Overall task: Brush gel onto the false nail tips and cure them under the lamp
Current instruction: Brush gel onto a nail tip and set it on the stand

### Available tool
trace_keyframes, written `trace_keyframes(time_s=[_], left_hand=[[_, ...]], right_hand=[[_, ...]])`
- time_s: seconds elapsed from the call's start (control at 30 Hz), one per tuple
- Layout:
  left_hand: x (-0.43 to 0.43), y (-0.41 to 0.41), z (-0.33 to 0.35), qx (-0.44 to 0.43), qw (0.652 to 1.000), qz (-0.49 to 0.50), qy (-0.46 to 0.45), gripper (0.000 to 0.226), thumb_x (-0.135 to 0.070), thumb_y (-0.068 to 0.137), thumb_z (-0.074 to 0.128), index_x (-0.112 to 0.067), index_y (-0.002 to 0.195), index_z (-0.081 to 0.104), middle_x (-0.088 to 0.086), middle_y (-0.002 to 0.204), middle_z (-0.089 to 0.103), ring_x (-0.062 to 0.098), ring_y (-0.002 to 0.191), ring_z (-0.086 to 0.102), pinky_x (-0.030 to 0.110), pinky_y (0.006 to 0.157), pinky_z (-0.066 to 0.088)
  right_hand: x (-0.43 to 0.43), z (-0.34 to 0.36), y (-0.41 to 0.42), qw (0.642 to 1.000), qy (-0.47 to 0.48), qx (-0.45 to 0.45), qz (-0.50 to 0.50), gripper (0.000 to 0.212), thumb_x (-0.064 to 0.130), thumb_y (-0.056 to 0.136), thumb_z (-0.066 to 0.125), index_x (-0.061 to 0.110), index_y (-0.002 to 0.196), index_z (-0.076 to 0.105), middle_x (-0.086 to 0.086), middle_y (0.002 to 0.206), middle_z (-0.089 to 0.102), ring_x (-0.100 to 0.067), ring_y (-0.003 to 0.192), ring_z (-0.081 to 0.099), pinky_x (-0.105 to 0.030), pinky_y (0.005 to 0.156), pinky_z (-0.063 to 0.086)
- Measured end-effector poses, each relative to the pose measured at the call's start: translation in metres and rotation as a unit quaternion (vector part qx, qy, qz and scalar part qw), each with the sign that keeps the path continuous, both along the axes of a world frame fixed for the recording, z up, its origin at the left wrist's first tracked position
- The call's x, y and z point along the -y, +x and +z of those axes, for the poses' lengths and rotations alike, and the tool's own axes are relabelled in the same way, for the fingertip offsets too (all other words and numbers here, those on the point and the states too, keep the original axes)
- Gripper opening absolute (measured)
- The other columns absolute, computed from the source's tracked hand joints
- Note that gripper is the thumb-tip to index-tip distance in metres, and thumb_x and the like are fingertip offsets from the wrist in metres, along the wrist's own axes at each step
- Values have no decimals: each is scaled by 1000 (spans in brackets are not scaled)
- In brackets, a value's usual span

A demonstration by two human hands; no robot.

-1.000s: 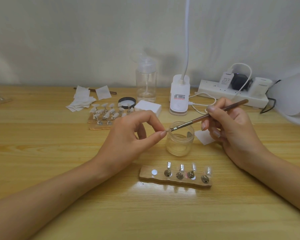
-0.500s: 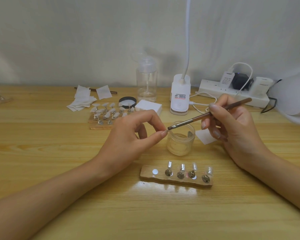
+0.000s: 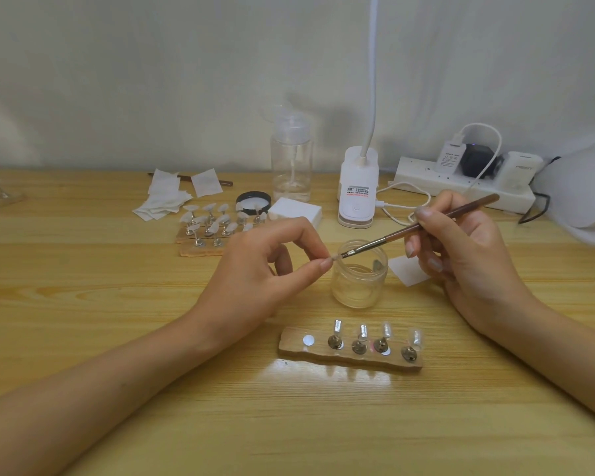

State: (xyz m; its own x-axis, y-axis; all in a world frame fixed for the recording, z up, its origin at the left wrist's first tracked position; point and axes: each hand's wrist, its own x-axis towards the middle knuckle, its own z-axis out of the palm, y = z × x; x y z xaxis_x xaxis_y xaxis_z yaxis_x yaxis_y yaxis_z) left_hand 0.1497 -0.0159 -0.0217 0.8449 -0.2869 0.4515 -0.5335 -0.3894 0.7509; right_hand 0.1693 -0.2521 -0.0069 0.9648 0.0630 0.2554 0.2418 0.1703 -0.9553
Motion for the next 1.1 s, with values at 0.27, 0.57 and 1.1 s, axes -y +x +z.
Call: trace_keyframes(time_s=[0.27, 0.57, 1.1], left_hand=[[0, 0, 1, 6, 1000, 1, 2, 11, -18, 89, 76, -25, 84, 69, -24, 81, 65, 4, 50, 46, 7, 58, 38], [0, -1, 1, 24, 999, 12, 17, 12, -19, 89, 76, -26, 84, 69, -23, 83, 65, 6, 54, 48, 8, 58, 37], [0, -3, 3, 55, 998, 18, 28, 13, -17, 89, 76, -28, 86, 69, -16, 88, 65, 11, 61, 51, 10, 61, 37]], right_hand=[[0, -1, 0, 1000, -12, 6, 1, 21, 28, 85, 59, 17, 75, 44, -4, 57, 60, -10, 41, 34, -20, 41, 21], [-1, 0, 0, 1000, -11, 4, 0, 21, 26, 86, 59, 16, 76, 44, -5, 58, 61, -10, 40, 33, -22, 41, 21], [-1, 1, -2, 1000, -9, 6, 20, 24, 31, 86, 63, 20, 74, 45, -4, 60, 63, -9, 42, 38, -28, 46, 18]])
